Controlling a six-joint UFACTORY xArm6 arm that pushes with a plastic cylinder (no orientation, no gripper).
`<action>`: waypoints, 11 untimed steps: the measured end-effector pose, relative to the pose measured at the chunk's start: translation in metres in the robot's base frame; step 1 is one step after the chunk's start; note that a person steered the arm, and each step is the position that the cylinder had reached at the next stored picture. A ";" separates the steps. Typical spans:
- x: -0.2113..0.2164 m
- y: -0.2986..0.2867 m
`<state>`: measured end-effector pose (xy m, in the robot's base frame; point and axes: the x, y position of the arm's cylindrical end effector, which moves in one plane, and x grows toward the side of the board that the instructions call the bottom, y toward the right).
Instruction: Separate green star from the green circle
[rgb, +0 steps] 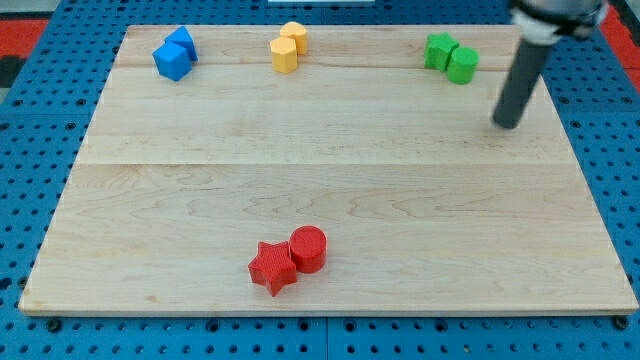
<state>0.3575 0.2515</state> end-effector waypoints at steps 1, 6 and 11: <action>-0.064 0.024; -0.150 -0.037; -0.031 -0.165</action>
